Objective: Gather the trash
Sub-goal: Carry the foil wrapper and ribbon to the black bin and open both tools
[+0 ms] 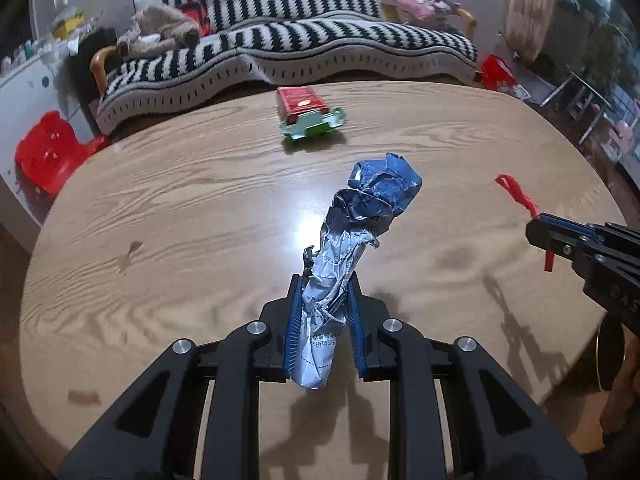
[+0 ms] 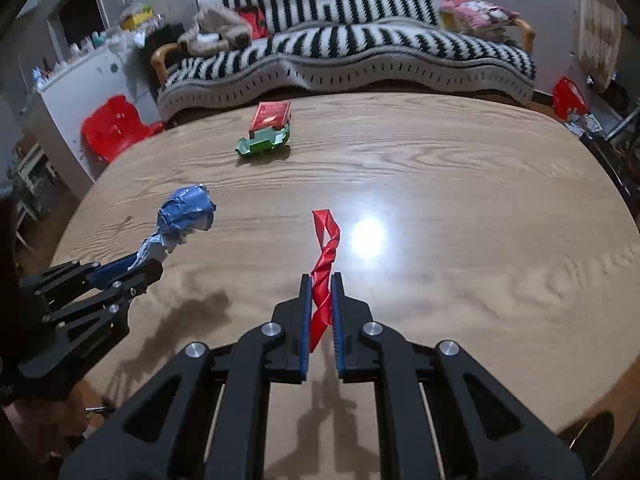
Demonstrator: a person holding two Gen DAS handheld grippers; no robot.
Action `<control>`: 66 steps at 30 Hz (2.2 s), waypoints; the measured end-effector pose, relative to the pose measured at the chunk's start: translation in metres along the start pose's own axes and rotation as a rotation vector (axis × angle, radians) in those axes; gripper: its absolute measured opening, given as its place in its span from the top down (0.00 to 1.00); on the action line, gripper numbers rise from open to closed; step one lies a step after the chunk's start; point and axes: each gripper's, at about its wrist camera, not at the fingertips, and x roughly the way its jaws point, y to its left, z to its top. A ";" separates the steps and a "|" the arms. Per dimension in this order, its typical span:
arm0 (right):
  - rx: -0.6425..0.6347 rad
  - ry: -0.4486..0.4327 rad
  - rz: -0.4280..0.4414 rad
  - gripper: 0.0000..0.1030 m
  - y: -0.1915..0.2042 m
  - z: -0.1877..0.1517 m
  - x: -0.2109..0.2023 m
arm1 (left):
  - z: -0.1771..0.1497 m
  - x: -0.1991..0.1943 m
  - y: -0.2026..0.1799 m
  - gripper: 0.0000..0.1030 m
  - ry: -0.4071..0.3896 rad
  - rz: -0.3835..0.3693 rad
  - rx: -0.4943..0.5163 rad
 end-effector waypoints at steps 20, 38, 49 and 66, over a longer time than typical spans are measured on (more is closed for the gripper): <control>0.128 -0.110 -0.104 0.90 -0.114 -0.066 -0.113 | -0.003 -0.030 -0.112 0.80 -0.059 -0.130 0.060; 0.535 -0.152 -0.383 0.90 -0.366 -0.200 -0.236 | -0.038 -0.017 -0.398 0.80 -0.018 -0.551 0.317; 0.840 0.047 -0.436 0.90 -0.484 -0.313 -0.247 | -0.130 0.026 -0.563 0.80 0.279 -0.785 0.448; 0.910 0.099 -0.458 0.90 -0.504 -0.331 -0.241 | -0.159 0.053 -0.618 0.79 0.350 -0.808 0.509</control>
